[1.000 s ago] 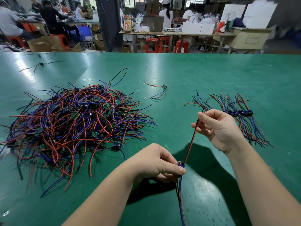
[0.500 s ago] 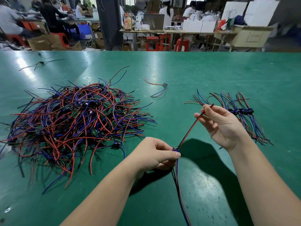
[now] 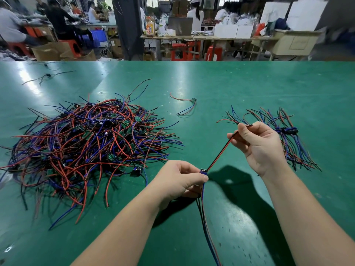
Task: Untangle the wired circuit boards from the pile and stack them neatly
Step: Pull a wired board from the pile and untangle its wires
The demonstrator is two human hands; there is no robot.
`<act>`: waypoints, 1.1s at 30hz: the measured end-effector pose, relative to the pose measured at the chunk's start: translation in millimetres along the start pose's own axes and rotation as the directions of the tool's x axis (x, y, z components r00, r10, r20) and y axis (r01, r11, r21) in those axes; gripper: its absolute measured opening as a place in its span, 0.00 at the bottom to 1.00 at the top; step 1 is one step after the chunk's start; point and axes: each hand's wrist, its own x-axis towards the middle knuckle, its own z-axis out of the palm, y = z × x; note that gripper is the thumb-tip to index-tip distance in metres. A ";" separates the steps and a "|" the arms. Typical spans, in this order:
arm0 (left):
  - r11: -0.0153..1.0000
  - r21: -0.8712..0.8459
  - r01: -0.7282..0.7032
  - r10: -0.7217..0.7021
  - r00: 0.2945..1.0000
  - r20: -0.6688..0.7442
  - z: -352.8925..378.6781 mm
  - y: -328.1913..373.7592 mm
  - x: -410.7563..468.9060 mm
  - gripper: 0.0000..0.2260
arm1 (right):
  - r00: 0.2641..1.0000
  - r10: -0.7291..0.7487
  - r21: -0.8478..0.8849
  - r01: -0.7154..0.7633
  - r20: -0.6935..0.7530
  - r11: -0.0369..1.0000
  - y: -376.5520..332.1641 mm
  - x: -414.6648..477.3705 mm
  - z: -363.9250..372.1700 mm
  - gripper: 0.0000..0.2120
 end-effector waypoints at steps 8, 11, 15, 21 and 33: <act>1.000 -0.003 -0.025 0.025 1.000 -0.009 -0.9 -0.1 -0.7 0.05 | 1.000 -0.022 -0.134 0.022 -0.001 0.991 -2.4 -1.6 0.3 0.06; 1.000 0.016 -0.026 0.026 1.000 0.004 -0.4 -0.5 -0.8 0.05 | 0.999 -0.016 -0.113 0.013 -0.030 0.994 -3.5 -1.6 -3.1 0.14; 0.999 0.036 -0.027 0.026 0.999 0.025 -0.7 -1.7 -1.1 0.06 | 0.997 -0.019 -0.124 0.010 -0.072 0.992 1.8 -1.6 -0.2 0.15; 0.993 -0.098 -0.061 0.058 0.998 -0.030 -1.3 -1.3 1.9 0.04 | 0.991 0.055 -0.033 -0.060 -0.120 0.998 1.0 1.8 2.7 0.14; 0.960 -0.248 -0.128 0.119 0.992 -0.051 -2.2 1.5 2.5 0.02 | 0.870 0.421 -0.308 -0.339 0.257 0.889 28.1 -26.3 21.8 0.13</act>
